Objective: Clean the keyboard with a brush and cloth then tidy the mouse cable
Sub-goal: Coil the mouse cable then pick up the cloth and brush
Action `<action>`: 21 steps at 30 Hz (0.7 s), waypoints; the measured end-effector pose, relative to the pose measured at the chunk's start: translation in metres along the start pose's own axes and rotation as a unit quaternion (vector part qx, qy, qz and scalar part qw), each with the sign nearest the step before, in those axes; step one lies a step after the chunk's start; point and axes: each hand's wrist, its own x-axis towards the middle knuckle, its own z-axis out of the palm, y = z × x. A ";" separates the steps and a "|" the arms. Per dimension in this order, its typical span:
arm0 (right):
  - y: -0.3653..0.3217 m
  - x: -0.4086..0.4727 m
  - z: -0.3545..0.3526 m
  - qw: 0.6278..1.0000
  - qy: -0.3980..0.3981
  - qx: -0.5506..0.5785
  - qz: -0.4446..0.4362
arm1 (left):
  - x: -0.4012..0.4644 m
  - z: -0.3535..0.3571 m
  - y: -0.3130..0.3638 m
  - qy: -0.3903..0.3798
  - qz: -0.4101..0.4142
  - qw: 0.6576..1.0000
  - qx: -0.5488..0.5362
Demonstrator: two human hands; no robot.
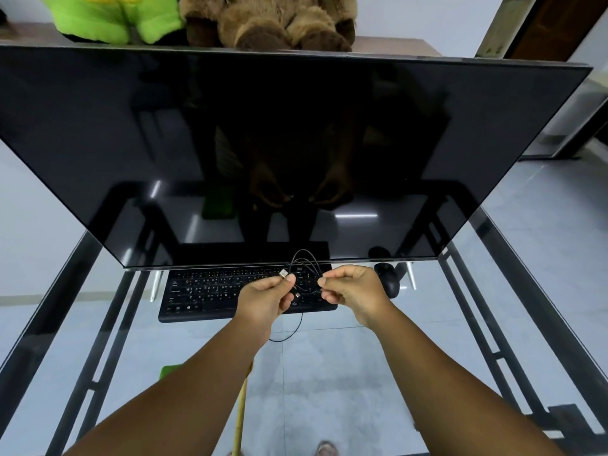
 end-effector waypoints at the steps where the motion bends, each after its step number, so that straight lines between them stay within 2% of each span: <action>1: 0.002 0.001 -0.005 1.000 -0.001 -0.004 -0.003 | 0.003 0.003 -0.002 0.005 -0.003 1.000 0.013; 4: 0.011 0.005 -0.018 0.999 -0.005 -0.030 -0.017 | 0.009 0.012 -0.007 0.024 -0.005 0.998 0.050; 6: 0.023 0.012 -0.031 0.995 0.039 -0.082 -0.051 | 0.012 0.021 -0.012 0.031 -0.008 0.997 0.067; 10: 0.052 0.023 -0.067 0.938 0.186 -0.259 -0.135 | 0.022 0.039 -0.025 0.037 -0.020 0.992 0.121; 12: 0.064 0.027 -0.085 0.913 0.225 -0.306 -0.149 | 0.028 0.049 -0.034 0.034 -0.023 0.988 0.148; 15: 0.077 0.033 -0.107 0.882 0.225 -0.384 -0.155 | 0.037 0.068 -0.049 0.036 -0.030 0.981 0.186; 21: 0.097 0.045 -0.142 0.827 0.177 -0.515 -0.138 | 0.057 0.108 -0.075 0.025 -0.025 0.956 0.291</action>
